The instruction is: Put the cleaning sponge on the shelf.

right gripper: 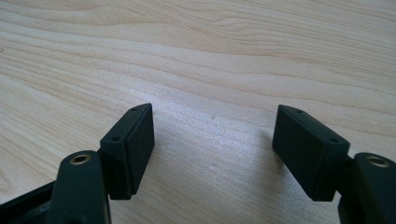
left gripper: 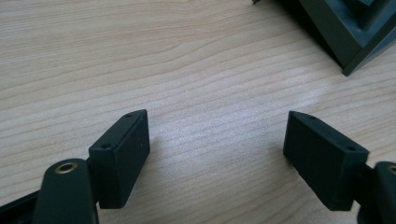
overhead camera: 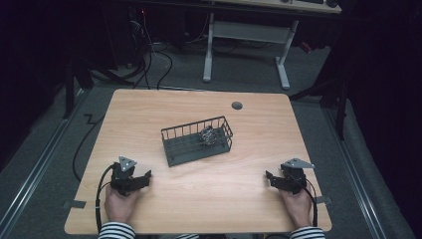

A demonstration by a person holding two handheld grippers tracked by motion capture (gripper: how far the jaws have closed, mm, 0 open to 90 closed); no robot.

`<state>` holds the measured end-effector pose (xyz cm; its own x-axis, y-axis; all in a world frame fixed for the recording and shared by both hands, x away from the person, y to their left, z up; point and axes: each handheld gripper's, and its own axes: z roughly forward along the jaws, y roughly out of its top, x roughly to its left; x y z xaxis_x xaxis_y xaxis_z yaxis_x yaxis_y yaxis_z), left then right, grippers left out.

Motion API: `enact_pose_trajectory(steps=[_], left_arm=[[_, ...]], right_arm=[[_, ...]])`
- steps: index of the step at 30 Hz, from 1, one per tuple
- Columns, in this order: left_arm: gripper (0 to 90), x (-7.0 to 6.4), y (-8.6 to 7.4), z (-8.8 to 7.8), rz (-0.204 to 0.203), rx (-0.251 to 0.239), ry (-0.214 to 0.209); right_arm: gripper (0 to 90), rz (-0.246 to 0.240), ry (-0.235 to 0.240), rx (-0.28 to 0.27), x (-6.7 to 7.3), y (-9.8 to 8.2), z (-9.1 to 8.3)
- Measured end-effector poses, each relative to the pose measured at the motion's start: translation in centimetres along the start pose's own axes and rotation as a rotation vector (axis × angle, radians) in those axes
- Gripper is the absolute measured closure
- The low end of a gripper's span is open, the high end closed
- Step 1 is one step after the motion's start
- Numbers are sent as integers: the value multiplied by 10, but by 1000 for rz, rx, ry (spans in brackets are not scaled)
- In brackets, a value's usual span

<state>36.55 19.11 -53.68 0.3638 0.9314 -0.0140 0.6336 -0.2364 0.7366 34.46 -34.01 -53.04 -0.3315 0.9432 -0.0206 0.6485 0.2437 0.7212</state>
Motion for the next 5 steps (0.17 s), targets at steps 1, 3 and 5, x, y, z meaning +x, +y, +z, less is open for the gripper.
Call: enact_pose_trajectory(steps=[1,3,5], left_arm=[[230,0,0,0,0,0,0],[230,0,0,0,0,0,0],[230,0,0,0,0,0,0]], right_arm=[[299,1,0,0,0,0,0],[298,1,-1,0,0,0,0],[296,2,-1,0,0,0,0]])
